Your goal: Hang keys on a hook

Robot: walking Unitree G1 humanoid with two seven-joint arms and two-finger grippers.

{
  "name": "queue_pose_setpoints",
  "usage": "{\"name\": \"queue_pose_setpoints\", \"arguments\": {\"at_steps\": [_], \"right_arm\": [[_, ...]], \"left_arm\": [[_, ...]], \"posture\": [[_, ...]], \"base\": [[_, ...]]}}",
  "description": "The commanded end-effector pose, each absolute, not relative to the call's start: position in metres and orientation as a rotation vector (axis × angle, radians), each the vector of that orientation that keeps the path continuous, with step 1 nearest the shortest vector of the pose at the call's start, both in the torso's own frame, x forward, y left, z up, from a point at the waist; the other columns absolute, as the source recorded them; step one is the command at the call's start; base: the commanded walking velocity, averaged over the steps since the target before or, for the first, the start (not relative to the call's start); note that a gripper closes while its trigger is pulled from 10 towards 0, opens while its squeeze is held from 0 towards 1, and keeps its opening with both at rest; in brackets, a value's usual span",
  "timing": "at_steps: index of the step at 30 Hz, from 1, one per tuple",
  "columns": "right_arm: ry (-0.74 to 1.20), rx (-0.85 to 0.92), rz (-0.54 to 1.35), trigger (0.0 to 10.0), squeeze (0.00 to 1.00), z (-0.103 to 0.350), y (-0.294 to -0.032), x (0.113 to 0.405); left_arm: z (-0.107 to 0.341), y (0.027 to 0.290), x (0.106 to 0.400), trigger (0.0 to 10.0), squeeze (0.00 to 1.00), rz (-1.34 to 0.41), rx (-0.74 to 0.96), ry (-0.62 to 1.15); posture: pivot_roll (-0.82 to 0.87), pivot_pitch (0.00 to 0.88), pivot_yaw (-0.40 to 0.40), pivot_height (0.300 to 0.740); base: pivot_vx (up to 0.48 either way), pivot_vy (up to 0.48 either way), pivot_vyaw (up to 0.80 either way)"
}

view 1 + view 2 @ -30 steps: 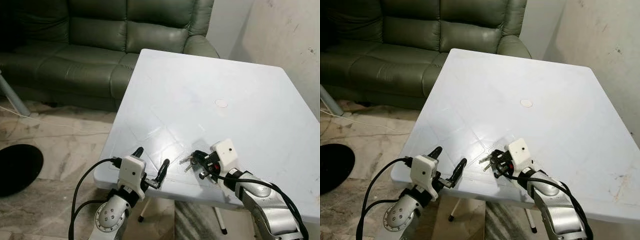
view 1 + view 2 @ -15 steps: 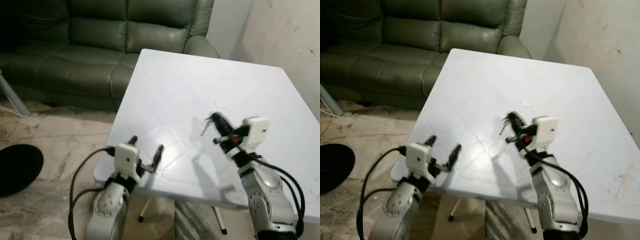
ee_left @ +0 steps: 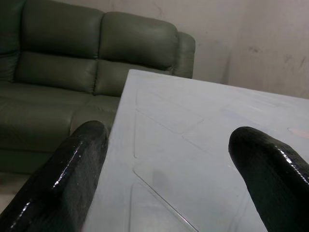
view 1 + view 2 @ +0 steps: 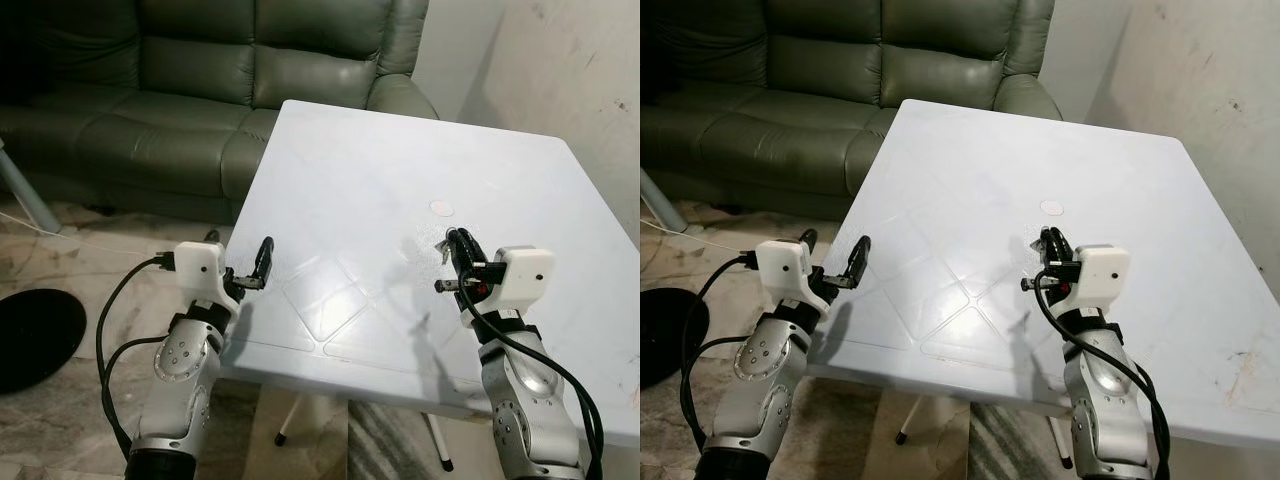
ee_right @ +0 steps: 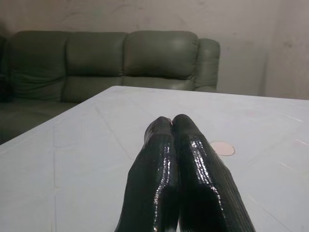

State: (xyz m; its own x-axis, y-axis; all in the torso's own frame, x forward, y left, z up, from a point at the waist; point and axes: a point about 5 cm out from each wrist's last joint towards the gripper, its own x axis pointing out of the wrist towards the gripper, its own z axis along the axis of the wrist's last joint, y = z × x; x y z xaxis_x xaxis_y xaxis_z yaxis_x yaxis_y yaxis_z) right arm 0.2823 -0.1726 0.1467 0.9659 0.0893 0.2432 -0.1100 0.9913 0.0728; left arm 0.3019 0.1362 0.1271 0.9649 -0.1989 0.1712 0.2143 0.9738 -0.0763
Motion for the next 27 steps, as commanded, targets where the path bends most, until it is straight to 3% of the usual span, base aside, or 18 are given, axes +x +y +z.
{"name": "queue_pose_setpoints", "arguments": {"at_steps": [1, 9, 16, 27], "right_arm": [[-0.266, 0.074, 0.068, 10.0, 0.00, 0.150, -0.177, 0.279], [-0.250, 0.012, 0.059, 10.0, 0.00, 0.139, -0.170, 0.272], [-0.211, -0.009, 0.062, 10.0, 0.00, 0.130, -0.168, 0.265], [-0.245, -0.014, 0.007, 10.0, 0.00, 0.138, -0.173, 0.266]], "left_arm": [[0.127, 0.134, 0.303, 10.0, 0.00, -0.221, -0.098, -0.172], [0.120, 0.133, 0.301, 10.0, 0.00, -0.221, -0.072, -0.177], [0.112, 0.117, 0.283, 10.0, 0.00, -0.310, -0.090, -0.170], [0.125, 0.124, 0.289, 10.0, 0.00, -0.245, -0.109, -0.219]], "posture": [[0.01, 0.032, -0.100, 0.740], [0.01, 0.034, -0.094, 0.740], [0.01, 0.058, -0.097, 0.740], [0.01, 0.065, -0.092, 0.740]], "base": [[0.000, 0.000, 0.00], [0.000, 0.000, 0.00], [0.000, 0.000, 0.00], [0.000, 0.000, 0.00]]}}
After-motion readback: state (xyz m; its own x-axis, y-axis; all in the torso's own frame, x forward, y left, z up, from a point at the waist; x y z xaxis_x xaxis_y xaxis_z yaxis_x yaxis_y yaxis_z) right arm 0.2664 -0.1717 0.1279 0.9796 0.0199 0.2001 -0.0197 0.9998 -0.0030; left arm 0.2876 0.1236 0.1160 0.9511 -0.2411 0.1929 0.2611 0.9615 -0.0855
